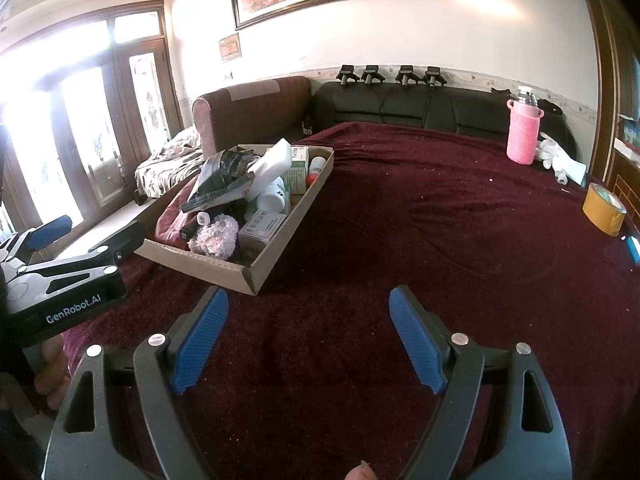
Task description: Organize objects
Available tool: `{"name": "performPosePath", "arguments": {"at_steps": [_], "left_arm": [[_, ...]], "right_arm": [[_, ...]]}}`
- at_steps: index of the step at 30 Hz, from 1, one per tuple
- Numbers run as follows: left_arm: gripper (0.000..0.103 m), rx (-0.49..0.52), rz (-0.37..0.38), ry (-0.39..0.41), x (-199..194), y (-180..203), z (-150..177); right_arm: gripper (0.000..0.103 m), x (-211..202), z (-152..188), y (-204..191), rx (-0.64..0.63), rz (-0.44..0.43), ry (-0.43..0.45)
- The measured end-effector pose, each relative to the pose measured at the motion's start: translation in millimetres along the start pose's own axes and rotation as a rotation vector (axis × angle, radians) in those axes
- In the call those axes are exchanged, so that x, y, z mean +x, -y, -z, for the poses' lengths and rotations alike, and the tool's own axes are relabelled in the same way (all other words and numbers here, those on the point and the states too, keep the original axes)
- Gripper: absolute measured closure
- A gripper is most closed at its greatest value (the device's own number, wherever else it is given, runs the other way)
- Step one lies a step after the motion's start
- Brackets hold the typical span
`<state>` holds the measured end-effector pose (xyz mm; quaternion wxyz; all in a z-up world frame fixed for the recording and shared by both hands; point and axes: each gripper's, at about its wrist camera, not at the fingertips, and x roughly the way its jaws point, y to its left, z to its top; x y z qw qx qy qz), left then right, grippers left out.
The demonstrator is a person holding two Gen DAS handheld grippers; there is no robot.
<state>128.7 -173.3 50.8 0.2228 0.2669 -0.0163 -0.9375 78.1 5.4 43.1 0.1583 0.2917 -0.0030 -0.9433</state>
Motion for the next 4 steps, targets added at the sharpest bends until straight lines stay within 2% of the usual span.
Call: {"name": "performPosePath", "arguments": {"at_steps": [2,4], "left_arm": [[0.001,0.007,-0.016,0.007,-1.8,0.2,1.7],[0.001,0.013,0.000,0.008,-3.1,1.0,2.1]], "right_arm": [[0.019,0.6,-0.4,0.3,0.001,-0.001,-0.004],[0.019,0.7,-0.5,1.4,0.008,0.001,-0.007]]}}
